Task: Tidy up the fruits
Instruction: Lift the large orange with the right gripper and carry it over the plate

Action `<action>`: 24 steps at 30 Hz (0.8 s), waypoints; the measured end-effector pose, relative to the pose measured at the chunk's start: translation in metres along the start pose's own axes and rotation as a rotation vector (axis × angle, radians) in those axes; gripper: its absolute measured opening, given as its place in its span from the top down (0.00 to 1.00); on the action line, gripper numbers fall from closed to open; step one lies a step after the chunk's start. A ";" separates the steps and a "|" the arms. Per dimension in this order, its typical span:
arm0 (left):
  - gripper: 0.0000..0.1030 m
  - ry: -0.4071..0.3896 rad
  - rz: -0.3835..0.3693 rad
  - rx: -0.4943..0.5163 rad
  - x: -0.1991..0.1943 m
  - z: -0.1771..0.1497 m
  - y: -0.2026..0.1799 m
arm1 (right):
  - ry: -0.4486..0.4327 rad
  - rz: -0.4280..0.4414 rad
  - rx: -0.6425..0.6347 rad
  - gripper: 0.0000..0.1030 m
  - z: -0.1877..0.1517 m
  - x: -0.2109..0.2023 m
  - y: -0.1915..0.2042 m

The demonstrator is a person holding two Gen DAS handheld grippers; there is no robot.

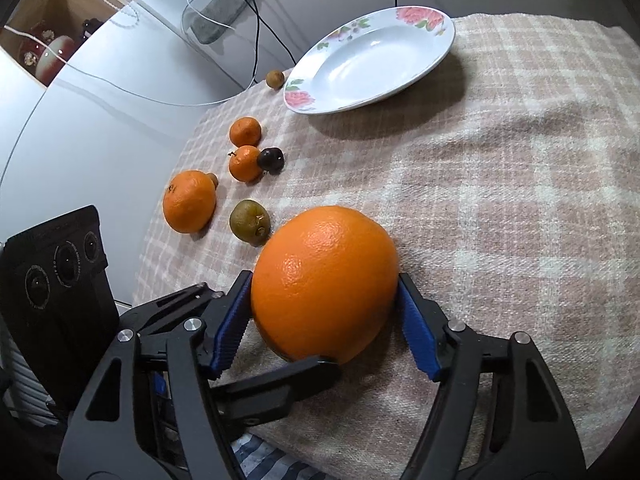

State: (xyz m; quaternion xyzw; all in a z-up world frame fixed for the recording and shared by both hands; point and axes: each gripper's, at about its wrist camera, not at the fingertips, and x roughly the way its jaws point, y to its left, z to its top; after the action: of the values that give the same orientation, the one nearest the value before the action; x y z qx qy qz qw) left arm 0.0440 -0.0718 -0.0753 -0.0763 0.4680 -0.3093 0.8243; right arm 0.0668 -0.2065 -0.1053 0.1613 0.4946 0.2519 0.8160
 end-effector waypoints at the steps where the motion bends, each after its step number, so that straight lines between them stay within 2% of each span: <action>1: 0.42 -0.001 -0.002 0.000 0.000 0.001 0.000 | -0.002 -0.003 0.000 0.30 0.000 0.000 0.000; 11: 0.42 -0.030 0.001 0.020 -0.005 0.015 -0.003 | -0.022 0.001 0.008 0.31 0.010 -0.008 0.001; 24: 0.41 -0.100 0.041 0.075 -0.008 0.064 0.001 | -0.073 -0.035 -0.083 0.31 0.062 -0.017 0.017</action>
State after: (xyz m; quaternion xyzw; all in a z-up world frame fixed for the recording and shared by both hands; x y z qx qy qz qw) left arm 0.0937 -0.0766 -0.0346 -0.0511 0.4161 -0.3053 0.8550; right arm 0.1114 -0.2034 -0.0555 0.1280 0.4562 0.2519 0.8438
